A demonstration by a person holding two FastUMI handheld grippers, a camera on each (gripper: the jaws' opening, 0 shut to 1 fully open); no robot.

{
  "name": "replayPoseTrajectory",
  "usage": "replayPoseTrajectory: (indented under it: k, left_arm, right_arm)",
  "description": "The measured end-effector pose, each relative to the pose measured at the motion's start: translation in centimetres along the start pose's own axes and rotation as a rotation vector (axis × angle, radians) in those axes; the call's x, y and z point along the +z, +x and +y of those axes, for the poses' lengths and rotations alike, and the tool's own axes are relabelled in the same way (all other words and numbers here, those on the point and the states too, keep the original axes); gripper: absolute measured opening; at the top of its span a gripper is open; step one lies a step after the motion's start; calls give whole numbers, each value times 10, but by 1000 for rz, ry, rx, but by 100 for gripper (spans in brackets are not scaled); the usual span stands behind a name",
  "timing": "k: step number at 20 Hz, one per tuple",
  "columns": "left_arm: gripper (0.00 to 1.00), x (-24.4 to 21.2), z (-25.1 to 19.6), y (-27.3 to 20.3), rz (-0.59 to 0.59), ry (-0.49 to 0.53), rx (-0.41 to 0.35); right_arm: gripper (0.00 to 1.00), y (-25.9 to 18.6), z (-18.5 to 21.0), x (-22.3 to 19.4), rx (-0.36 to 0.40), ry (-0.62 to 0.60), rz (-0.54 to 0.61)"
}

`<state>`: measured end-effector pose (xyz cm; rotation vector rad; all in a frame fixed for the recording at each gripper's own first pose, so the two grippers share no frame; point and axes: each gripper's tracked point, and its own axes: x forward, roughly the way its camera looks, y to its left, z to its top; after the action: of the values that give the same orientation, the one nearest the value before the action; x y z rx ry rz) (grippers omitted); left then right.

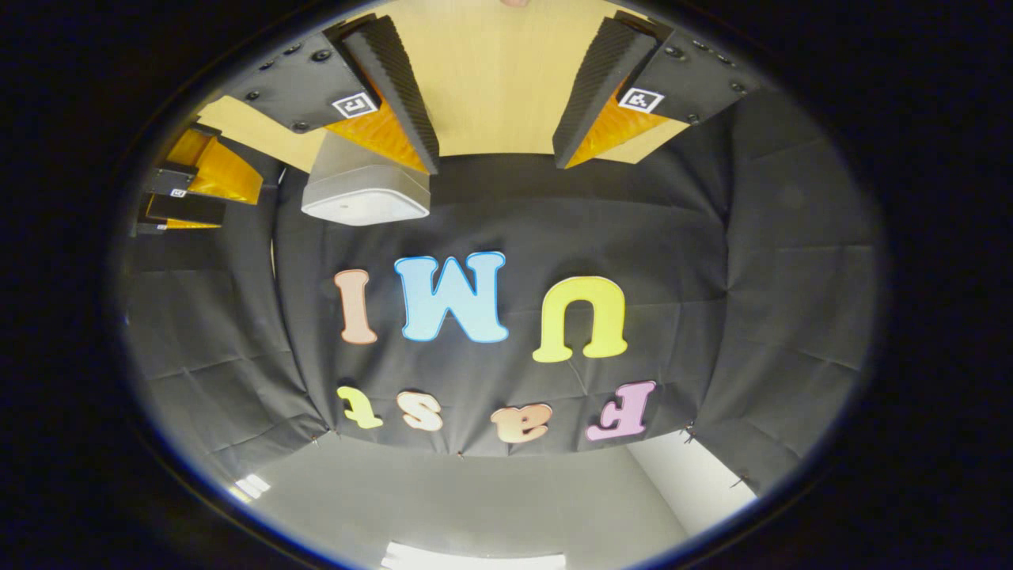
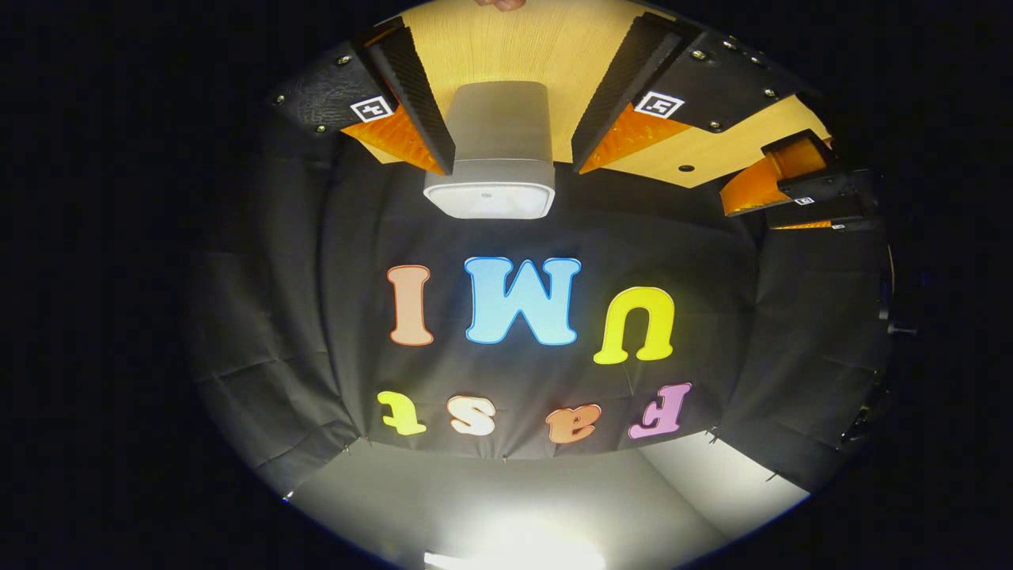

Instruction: Press the lid of the desktop garbage bin to open it, pick up the crumpled paper on the desktop and throw it into the bin, then pick up the pop can on the desktop and drop it into the bin, and finally close the garbage bin lid.

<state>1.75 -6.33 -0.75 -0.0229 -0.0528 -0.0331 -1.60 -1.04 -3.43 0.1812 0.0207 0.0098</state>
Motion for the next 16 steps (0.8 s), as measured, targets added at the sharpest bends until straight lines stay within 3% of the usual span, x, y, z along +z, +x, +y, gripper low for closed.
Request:
replayPoseTrajectory:
  k: [11,15,16]
  left_arm:
    - [95,0,14,21,-23,23,-15]
    - [95,-1,4,23,-32,25,-36]
    - [100,-3,0,24,-29,24,-43]
  right_arm:
    - [95,6,6,2,-40,-37,-9]
    - [95,2,6,1,-42,-51,-1]
    - [95,2,4,2,-46,-51,-1]
